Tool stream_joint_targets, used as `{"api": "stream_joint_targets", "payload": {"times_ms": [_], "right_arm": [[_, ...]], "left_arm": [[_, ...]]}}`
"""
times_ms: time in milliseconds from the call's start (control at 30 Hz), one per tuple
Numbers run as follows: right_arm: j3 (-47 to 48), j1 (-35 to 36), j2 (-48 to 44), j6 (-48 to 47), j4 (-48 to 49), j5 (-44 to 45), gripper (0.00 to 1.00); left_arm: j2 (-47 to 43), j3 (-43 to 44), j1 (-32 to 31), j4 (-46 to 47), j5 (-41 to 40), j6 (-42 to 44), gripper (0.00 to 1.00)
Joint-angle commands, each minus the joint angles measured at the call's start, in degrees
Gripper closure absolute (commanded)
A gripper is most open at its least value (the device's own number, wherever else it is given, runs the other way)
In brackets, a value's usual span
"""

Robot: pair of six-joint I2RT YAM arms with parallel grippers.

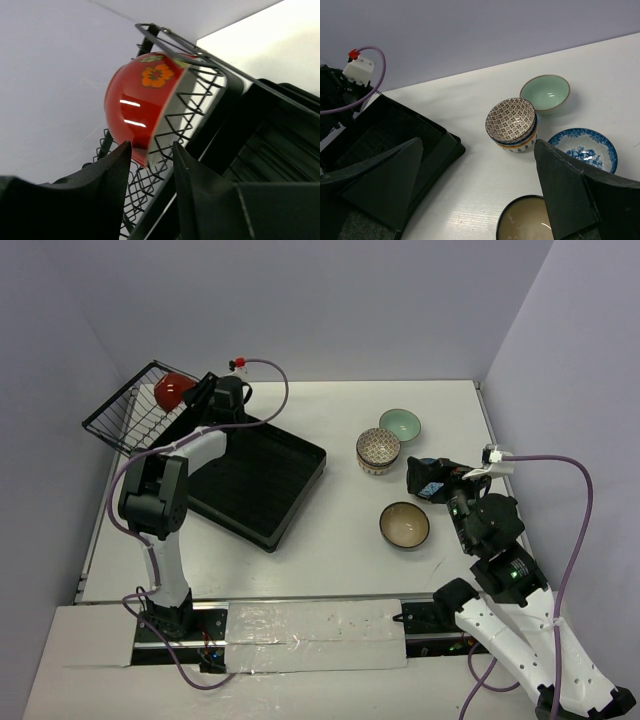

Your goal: Load the bowls into the dish rack

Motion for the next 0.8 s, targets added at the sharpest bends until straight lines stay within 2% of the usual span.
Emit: {"api": "stream_joint_targets", "payload": {"times_ms": [0, 133, 300, 433, 500, 533, 600, 700, 767], "right_arm": [[0.3, 0.4, 0.2, 0.4, 0.8, 1.0, 0.0], [0.5, 0.4, 0.1, 0.4, 0.8, 1.1, 0.0], [0.5, 0.4, -0.2, 0.4, 0.9, 1.0, 0.0], [0.6, 0.4, 0.0, 0.4, 0.7, 1.0, 0.0], [0.5, 0.4, -0.3, 0.4, 0.7, 1.1, 0.0], [0.5, 0.4, -0.3, 0.4, 0.8, 1.2, 0.0], [0.6, 0.4, -0.4, 0.5, 0.7, 1.5, 0.0], [0.7, 0.4, -0.2, 0.9, 0.2, 2.5, 0.0], [1.1, 0.4, 0.1, 1.2, -0.3, 3.5, 0.0]], "left_arm": [[-1.2, 1.0, -1.2, -0.8, 1.1, -1.8, 0.55], [-2.1, 1.8, -2.1, -2.8, 0.6, -3.4, 0.45], [-3.8, 5.5, -2.7, -10.6, 2.4, -11.5, 0.39], [-5.2, 8.9, -4.4, -18.4, 3.6, -21.1, 0.36], [-6.3, 12.2, -5.0, -25.6, 5.4, -25.8, 0.34], [-6.7, 13.7, -5.5, -29.0, 6.8, -31.9, 0.33], [-7.9, 18.2, -5.9, -38.7, 10.5, -38.8, 0.3], [-10.1, 22.7, -6.3, -48.6, 23.4, -52.4, 0.26], [-11.7, 22.9, -6.6, -50.4, 35.0, -59.4, 0.19]]}}
